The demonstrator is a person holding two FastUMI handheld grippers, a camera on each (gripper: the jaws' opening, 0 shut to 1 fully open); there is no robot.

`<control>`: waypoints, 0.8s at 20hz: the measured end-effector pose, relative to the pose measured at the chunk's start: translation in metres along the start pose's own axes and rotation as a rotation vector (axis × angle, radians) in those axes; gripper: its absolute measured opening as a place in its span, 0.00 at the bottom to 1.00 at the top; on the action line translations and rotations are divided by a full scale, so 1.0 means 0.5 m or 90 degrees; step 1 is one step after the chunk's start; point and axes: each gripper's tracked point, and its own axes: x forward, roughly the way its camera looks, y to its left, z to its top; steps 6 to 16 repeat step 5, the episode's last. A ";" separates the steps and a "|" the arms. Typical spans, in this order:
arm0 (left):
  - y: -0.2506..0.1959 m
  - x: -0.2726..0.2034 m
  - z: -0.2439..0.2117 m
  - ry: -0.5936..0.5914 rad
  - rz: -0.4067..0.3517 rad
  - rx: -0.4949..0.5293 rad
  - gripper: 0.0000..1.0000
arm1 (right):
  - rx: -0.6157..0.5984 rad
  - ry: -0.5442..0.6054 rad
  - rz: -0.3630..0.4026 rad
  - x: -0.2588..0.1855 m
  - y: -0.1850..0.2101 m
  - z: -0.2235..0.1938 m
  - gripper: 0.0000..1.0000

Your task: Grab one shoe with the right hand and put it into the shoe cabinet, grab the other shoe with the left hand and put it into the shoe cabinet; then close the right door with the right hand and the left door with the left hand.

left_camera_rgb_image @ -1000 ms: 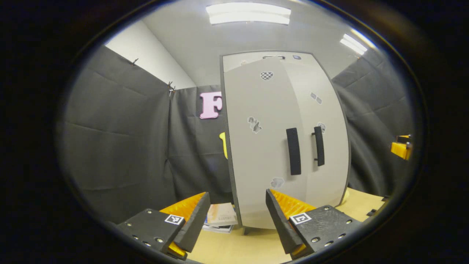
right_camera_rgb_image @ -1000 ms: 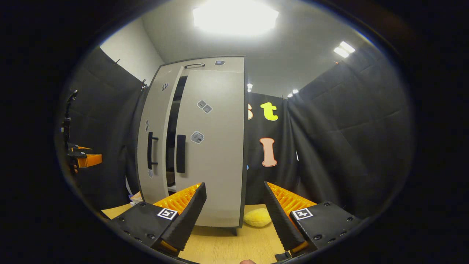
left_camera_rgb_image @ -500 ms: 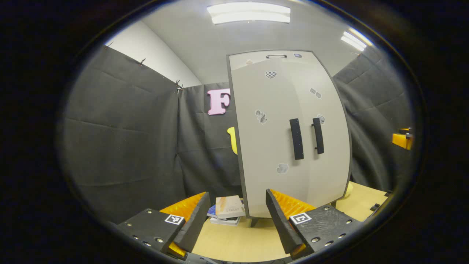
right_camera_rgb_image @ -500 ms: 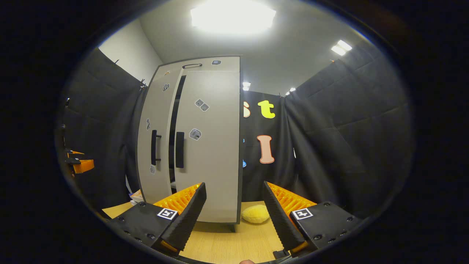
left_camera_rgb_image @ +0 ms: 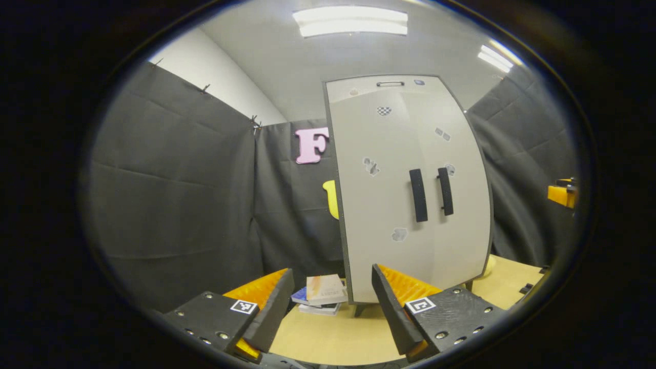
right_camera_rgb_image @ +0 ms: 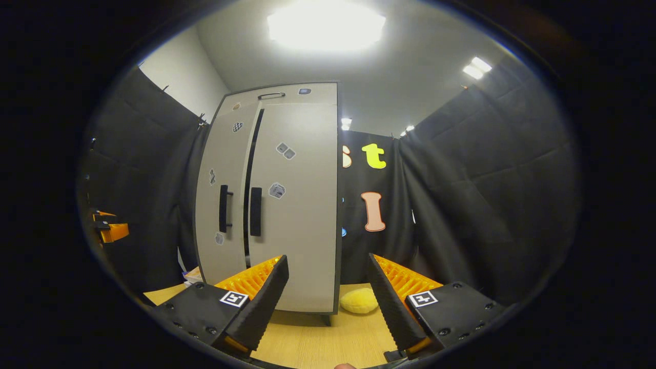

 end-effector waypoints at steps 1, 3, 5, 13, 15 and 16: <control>0.001 0.000 -0.001 0.000 -0.001 -0.001 0.94 | 0.001 0.002 0.000 0.002 -0.001 -0.003 0.96; 0.002 0.002 -0.005 0.002 0.000 -0.003 0.89 | 0.003 0.005 -0.002 0.002 -0.002 -0.008 0.96; 0.007 0.000 -0.009 0.004 0.001 -0.005 0.88 | 0.001 0.005 -0.004 0.003 -0.003 -0.009 0.97; 0.007 0.000 -0.009 0.004 0.001 -0.005 0.88 | 0.001 0.005 -0.004 0.003 -0.003 -0.009 0.97; 0.007 0.000 -0.009 0.004 0.001 -0.005 0.88 | 0.001 0.005 -0.004 0.003 -0.003 -0.009 0.97; 0.007 0.000 -0.009 0.004 0.001 -0.005 0.88 | 0.001 0.005 -0.004 0.003 -0.003 -0.009 0.97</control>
